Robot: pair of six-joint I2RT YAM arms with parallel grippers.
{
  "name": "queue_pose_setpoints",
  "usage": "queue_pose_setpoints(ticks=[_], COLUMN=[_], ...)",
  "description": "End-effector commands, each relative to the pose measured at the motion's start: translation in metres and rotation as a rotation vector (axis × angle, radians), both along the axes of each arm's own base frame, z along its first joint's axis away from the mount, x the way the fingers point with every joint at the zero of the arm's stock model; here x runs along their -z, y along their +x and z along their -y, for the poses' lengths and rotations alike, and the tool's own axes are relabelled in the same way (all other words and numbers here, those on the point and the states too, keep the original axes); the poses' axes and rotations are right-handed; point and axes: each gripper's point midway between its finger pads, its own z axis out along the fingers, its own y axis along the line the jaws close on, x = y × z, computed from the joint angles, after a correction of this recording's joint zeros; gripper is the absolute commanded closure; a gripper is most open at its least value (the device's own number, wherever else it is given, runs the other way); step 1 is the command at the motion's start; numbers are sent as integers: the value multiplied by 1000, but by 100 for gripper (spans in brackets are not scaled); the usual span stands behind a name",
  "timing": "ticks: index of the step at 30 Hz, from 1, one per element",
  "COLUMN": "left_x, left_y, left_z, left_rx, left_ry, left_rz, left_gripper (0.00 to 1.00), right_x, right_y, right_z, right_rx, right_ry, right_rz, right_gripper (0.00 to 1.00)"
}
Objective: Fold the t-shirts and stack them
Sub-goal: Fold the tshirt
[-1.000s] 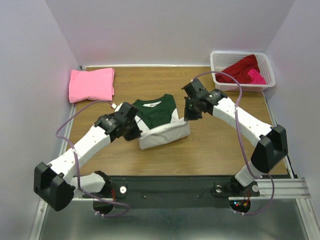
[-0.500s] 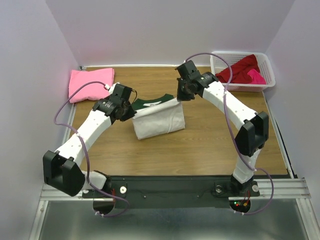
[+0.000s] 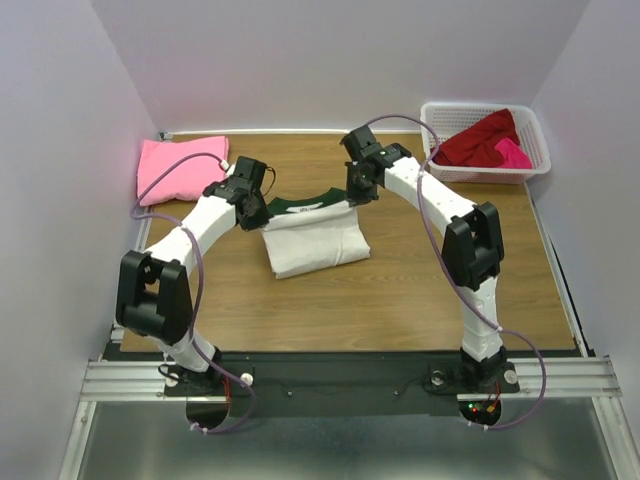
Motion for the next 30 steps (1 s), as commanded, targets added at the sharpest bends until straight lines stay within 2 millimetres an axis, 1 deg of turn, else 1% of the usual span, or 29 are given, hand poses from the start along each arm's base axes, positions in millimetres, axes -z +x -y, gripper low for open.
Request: queue_pose_setpoints(ticks=[1, 3, 4, 6, 10, 11, 12, 14, 16, 17, 18, 21, 22, 26, 27, 28, 29, 30], left_x=[-25, -29, -30, -30, -17, -15, -12, -8, -2, 0, 0, 3, 4, 5, 4, 2, -5, -11], left_y=[29, 33, 36, 39, 44, 45, 48, 51, 56, 59, 61, 71, 75, 85, 87, 88, 92, 94], left_z=[-8, -6, -5, -6, -7, -6, -7, -6, -7, -8, -8, -8, -8, -7, -6, -3, -1, 1], left_rx=[4, 15, 15, 17, 16, 16, 15, 15, 13, 12, 9, 7, 4, 0, 4, 15, 18, 24], left_ry=[30, 25, 25, 30, 29, 25, 18, 16, 20, 22, 20, 16, 12, -2, -9, -28, -40, -50], left_rz=[100, 113, 122, 124, 98, 94, 93, 91, 87, 88, 91, 108, 120, 142, 146, 148, 162, 177], left_gripper=[100, 100, 100, 100, 100, 100, 100, 100, 100, 100, 99, 97, 94, 86, 81, 69, 62, 57], right_x=[-25, -30, -28, -31, -28, -22, -22, -16, -2, -3, 6, 11, 13, 10, 8, 2, -5, -11], right_y=[31, 35, 38, 43, 54, 56, 59, 61, 64, 66, 67, 71, 75, 85, 87, 89, 92, 93], right_z=[5, 4, 4, 7, 7, 8, 8, 7, 7, 7, 6, 7, 6, 5, 5, 4, 5, 5], right_rx=[36, 37, 38, 46, 52, 53, 55, 57, 60, 63, 64, 77, 81, 110, 112, 115, 120, 118], right_ry=[33, 40, 36, 37, 45, 38, 42, 39, 35, 39, 33, 33, 37, 69, 73, 79, 80, 87], right_rz=[94, 108, 111, 123, 127, 120, 124, 119, 101, 106, 94, 96, 107, 128, 135, 151, 170, 185], right_gripper=[99, 99, 99, 99, 99, 99, 98, 97, 94, 93, 91, 90, 83, 74, 70, 61, 57, 53])
